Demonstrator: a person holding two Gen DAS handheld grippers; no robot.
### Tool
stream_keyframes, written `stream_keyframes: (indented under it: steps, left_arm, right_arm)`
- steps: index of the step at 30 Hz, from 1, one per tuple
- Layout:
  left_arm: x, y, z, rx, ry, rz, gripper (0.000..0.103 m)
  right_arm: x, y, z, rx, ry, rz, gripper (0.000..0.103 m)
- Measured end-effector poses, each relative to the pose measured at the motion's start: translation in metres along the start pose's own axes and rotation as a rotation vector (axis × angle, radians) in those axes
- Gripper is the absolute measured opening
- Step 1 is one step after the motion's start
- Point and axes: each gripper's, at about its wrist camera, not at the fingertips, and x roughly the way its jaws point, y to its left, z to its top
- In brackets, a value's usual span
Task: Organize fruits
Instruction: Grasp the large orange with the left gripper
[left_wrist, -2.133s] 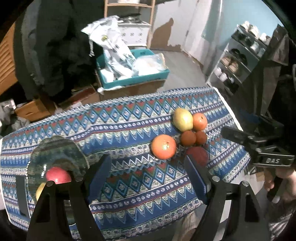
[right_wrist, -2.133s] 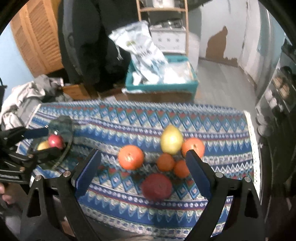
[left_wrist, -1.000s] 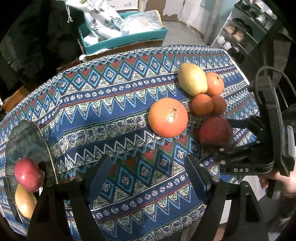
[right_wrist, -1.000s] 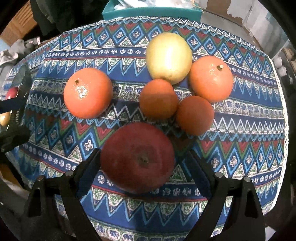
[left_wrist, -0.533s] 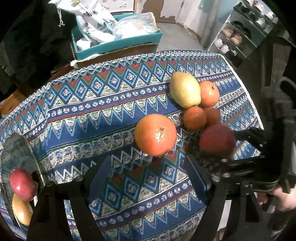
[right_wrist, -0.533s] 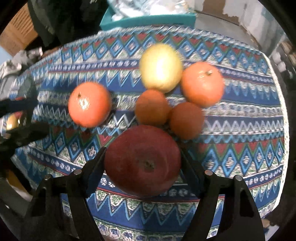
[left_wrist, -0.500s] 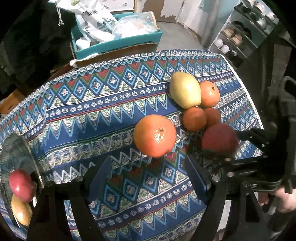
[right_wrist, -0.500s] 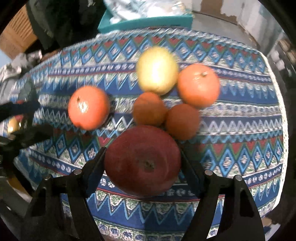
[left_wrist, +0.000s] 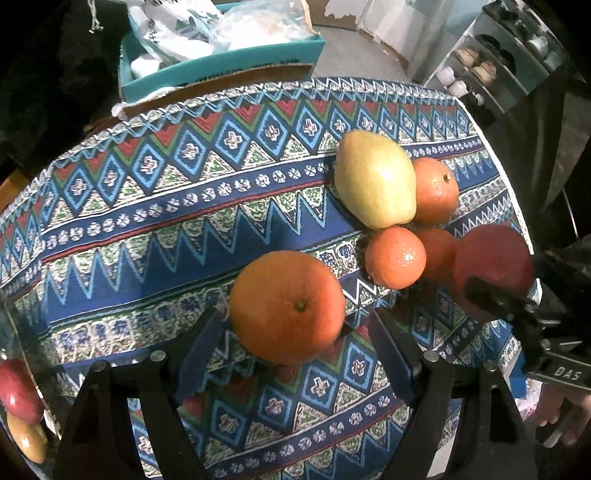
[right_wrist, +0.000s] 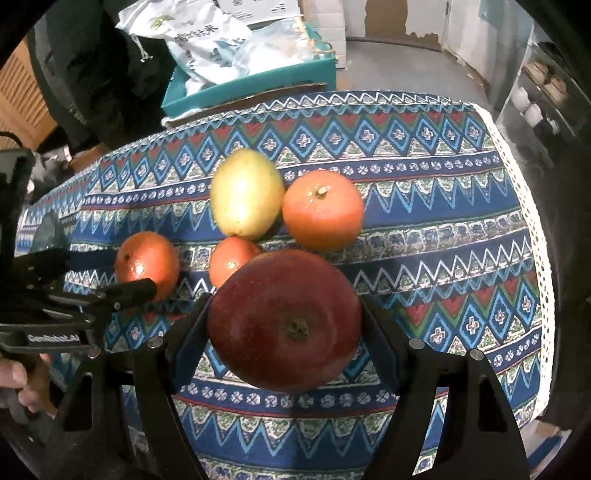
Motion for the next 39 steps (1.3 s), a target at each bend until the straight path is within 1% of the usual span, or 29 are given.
stream_keyframes:
  steps: [5,9,13,16,19,20,21,25,30,35,39]
  left_arm:
    - [0.014,-0.003,0.006,0.009,0.019,0.016,0.082]
    - [0.024,0.000,0.007,-0.010,0.034,0.006,0.082]
    - [0.030,0.001,0.008,-0.007,0.032,0.012,0.082]
    - [0.032,-0.004,0.010,0.017,0.025,0.030,0.082]
    - [0.032,-0.006,0.010,0.028,0.018,0.039,0.078]
    - [0.033,-0.008,0.010,0.033,0.014,0.051,0.073]
    - [0.032,-0.009,0.010,0.041,0.006,0.065,0.071]
    - [0.031,-0.008,0.010,0.033,0.001,0.048,0.071]
    - [0.028,-0.002,0.001,0.033,0.005,0.050,0.070]
    - [0.014,0.007,-0.010,0.023,-0.004,0.046,0.070]
    - [-0.003,0.012,-0.015,0.012,-0.033,0.040,0.070]
  right_arm:
    - [-0.001,-0.003,0.001,0.004,-0.006,0.007,0.077]
    - [0.000,-0.005,0.003,0.007,-0.009,0.013,0.077]
    - [0.001,-0.004,0.005,0.010,-0.011,0.015,0.077]
    - [0.001,-0.004,0.005,0.010,-0.014,0.017,0.077]
    - [0.000,-0.004,0.005,0.010,-0.014,0.017,0.077]
    - [0.000,-0.005,0.005,0.009,-0.014,0.017,0.077]
    - [0.001,-0.005,0.005,0.008,-0.014,0.016,0.077]
    - [0.000,-0.004,0.007,0.005,-0.017,0.014,0.077]
    - [-0.001,-0.001,0.010,-0.013,-0.033,0.005,0.077]
    - [-0.005,0.001,0.013,-0.009,-0.046,0.007,0.077]
    - [-0.015,0.007,0.017,-0.018,-0.070,0.014,0.077]
